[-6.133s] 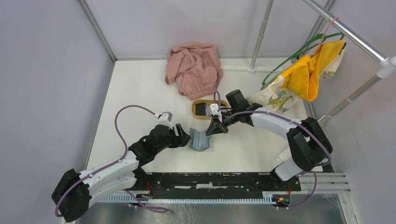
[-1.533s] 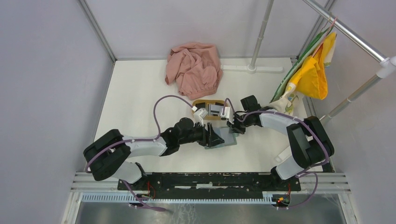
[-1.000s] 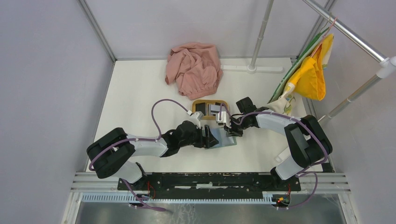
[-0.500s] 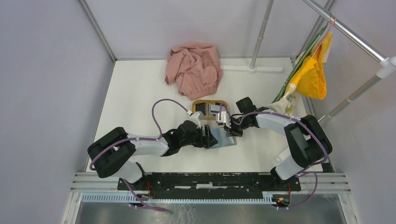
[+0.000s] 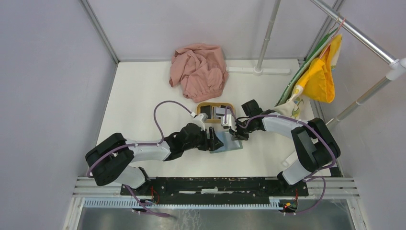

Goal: Put the credit cards into the card holder
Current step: Open the card holder at the center of the board.

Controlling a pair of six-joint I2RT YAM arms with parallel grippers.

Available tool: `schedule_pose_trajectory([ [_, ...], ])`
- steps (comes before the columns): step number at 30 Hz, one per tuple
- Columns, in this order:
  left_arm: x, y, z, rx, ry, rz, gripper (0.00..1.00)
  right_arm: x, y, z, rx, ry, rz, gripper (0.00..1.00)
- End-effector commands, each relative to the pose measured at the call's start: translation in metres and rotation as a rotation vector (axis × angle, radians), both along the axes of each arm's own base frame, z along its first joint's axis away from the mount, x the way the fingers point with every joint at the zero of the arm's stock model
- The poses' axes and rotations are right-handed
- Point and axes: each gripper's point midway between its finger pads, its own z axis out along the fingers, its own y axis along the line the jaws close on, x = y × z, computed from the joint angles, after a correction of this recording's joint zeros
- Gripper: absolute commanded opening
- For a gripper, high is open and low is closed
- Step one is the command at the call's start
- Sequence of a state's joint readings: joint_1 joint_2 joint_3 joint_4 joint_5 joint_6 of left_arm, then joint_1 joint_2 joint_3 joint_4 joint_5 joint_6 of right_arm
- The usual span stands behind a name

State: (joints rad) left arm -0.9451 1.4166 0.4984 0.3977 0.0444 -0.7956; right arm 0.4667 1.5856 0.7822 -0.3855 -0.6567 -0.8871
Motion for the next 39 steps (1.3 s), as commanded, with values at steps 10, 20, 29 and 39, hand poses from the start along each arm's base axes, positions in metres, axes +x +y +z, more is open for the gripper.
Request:
schedule_pose_trajectory([
  [10,0.007,-0.023,0.004,-0.051,0.021,-0.008,0.78,-0.001,0.001,-0.001,-0.02,0.014,0.006,0.05],
  [20,0.007,-0.022,0.02,-0.08,-0.006,-0.006,0.74,-0.003,0.001,-0.002,-0.023,0.02,0.012,0.05],
  [29,0.007,-0.026,0.013,-0.075,0.008,-0.016,0.73,-0.003,0.002,-0.002,-0.023,0.017,0.011,0.05],
  [39,0.007,-0.037,0.034,-0.148,-0.025,-0.051,0.74,-0.006,0.007,0.004,0.009,0.045,0.015,0.06],
])
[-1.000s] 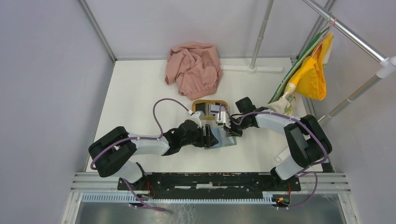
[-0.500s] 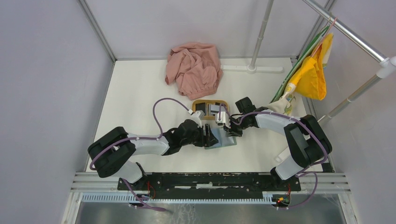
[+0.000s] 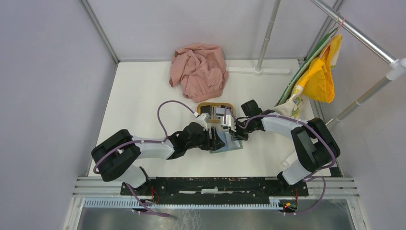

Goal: Put the credit cards into the card holder
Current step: Open the card holder at the center of the board.

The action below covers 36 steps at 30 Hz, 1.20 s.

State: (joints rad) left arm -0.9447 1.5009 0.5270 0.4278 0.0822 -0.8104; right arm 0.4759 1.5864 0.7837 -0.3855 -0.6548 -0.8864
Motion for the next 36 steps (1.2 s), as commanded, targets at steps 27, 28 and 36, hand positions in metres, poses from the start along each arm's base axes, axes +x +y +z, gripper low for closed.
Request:
schedule_pose_trajectory([
  [27,0.019,-0.077,0.06,-0.304,-0.078,-0.113,0.74,0.036,-0.013,0.037,0.074,-0.017,-0.217,0.3],
  [28,0.019,-0.079,0.059,-0.305,-0.078,-0.117,0.74,0.039,-0.015,0.037,0.063,-0.03,-0.229,0.3],
  [36,0.025,-0.094,0.054,-0.31,-0.07,-0.138,0.74,0.061,-0.033,0.039,0.019,-0.074,-0.369,0.23],
])
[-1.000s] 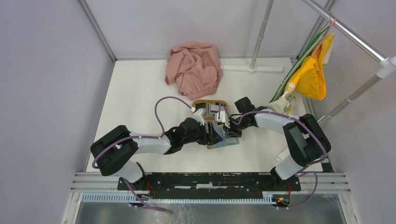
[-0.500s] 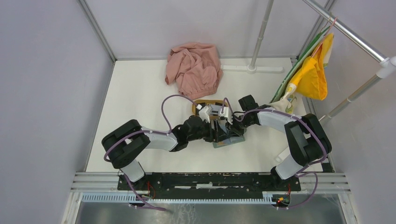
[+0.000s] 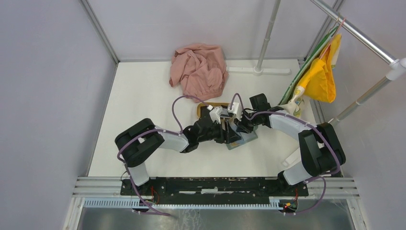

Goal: Put the credit cards into the card holder
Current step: Open the card holder at the center of the board.

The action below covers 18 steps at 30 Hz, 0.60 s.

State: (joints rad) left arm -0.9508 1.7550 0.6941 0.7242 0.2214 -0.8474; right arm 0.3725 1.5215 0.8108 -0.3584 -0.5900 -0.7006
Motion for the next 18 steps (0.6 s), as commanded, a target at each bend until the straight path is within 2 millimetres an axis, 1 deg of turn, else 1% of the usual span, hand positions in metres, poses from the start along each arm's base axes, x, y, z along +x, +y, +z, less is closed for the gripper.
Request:
schedule_pose_trajectory([
  [1,0.006,-0.022,0.026,-0.094,-0.025,-0.024,0.74,0.024,-0.01,0.015,0.005,-0.063,-0.115,0.24],
  [3,0.009,-0.025,0.028,-0.104,-0.033,-0.025,0.74,0.024,-0.014,0.011,0.011,-0.041,-0.138,0.26],
  [6,0.013,-0.03,0.032,-0.113,-0.046,-0.023,0.74,0.027,-0.021,0.002,-0.029,-0.024,-0.161,0.26],
  [11,0.019,-0.036,0.034,-0.117,-0.058,-0.017,0.74,0.036,-0.037,-0.007,-0.116,-0.059,-0.207,0.27],
  [18,0.025,-0.045,0.033,-0.143,-0.078,-0.017,0.74,0.026,-0.034,-0.022,-0.123,0.026,-0.179,0.23],
])
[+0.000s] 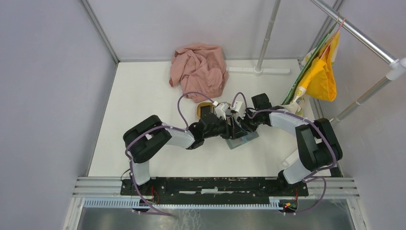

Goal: Put the credit cards into the card holder
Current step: Open the card holder at the center of the board.

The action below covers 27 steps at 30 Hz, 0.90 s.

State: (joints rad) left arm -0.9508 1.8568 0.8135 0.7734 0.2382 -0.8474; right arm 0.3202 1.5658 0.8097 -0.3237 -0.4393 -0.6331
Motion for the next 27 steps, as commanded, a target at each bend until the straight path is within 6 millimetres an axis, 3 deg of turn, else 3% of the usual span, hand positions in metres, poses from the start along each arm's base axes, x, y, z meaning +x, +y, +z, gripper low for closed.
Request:
schedule_pose_trajectory([
  [1,0.008,-0.016,0.021,-0.088,-0.046,-0.001,0.74,0.0,0.002,-0.005,0.0,0.044,0.002,0.22],
  [6,0.005,-0.011,0.02,-0.111,-0.07,0.001,0.74,-0.021,0.019,-0.012,0.089,0.176,0.057,0.16],
  [15,-0.005,0.001,0.035,-0.153,-0.144,-0.022,0.75,-0.05,0.051,-0.003,0.255,0.319,0.129,0.13],
  [23,-0.018,0.022,0.027,-0.156,-0.15,-0.01,0.75,-0.076,0.081,0.004,0.336,0.404,0.19,0.13],
  [25,-0.023,0.028,0.025,-0.149,-0.151,-0.01,0.75,-0.069,0.084,0.011,0.324,0.356,0.194,0.13],
  [27,-0.029,0.033,0.023,-0.138,-0.154,-0.007,0.75,-0.05,0.078,0.021,0.279,0.233,0.163,0.14],
])
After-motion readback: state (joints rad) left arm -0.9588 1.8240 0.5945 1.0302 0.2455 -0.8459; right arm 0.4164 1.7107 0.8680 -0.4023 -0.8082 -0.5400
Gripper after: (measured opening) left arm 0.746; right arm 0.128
